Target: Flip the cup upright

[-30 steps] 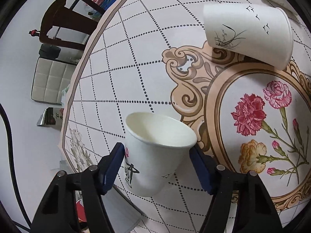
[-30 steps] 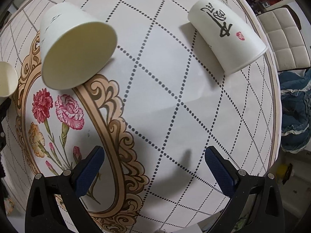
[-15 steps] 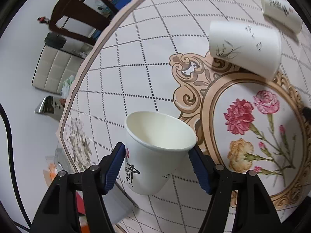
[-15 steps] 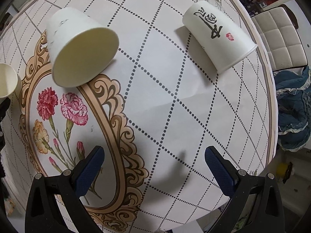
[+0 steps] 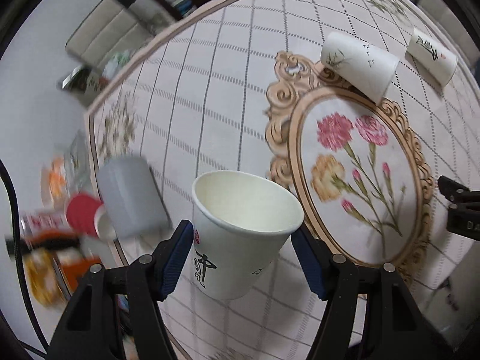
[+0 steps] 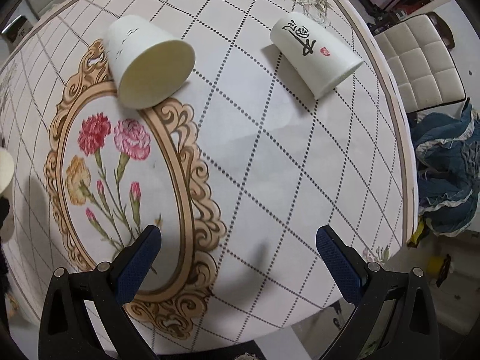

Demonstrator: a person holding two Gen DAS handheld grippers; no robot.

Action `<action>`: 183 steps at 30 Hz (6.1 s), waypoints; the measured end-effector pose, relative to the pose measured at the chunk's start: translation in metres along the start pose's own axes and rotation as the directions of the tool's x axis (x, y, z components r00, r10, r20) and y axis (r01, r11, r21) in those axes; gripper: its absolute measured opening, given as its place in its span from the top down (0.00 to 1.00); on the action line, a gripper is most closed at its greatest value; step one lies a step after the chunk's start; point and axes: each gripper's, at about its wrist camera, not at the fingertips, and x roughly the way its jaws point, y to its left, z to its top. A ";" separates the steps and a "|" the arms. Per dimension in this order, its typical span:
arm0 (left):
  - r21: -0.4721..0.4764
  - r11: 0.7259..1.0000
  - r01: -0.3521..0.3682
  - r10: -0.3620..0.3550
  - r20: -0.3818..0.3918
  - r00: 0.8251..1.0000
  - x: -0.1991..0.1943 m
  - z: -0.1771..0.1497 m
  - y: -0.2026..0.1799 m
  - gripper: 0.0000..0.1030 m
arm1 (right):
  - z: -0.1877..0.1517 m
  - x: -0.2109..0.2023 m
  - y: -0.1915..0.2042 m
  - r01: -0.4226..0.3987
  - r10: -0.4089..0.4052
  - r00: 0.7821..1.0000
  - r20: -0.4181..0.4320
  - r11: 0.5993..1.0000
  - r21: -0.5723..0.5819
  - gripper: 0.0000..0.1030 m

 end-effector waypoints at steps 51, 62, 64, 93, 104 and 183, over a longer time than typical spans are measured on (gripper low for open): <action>-0.613 0.719 0.328 -0.458 -0.062 0.887 0.038 -0.031 -0.020 0.03 | -0.015 0.044 -0.047 0.056 -0.059 0.997 -0.045 0.996 -0.071 0.00; -0.495 0.863 0.098 -0.038 0.130 0.991 -0.047 -0.072 0.020 0.00 | -0.033 0.027 -0.053 0.005 -0.006 1.000 -0.010 0.998 -0.067 0.00; -0.514 0.856 0.052 0.014 0.123 0.992 -0.046 -0.086 0.026 0.00 | -0.037 0.023 -0.049 -0.011 0.011 1.000 -0.002 0.997 -0.079 0.00; -0.614 0.782 -0.106 0.020 -0.146 0.989 0.070 -0.206 0.099 0.00 | -0.066 -0.049 0.161 -0.150 0.183 0.982 0.049 0.908 -0.390 0.12; -0.596 0.799 -0.083 -0.011 -0.152 0.988 0.075 -0.201 0.100 0.00 | -0.057 -0.018 0.177 -0.138 0.151 0.988 0.004 0.911 -0.389 0.43; -0.501 0.859 0.105 0.151 0.443 0.884 -0.243 -0.272 0.027 0.00 | -0.280 -0.307 -0.024 -0.102 0.178 0.702 0.690 0.983 -0.150 0.00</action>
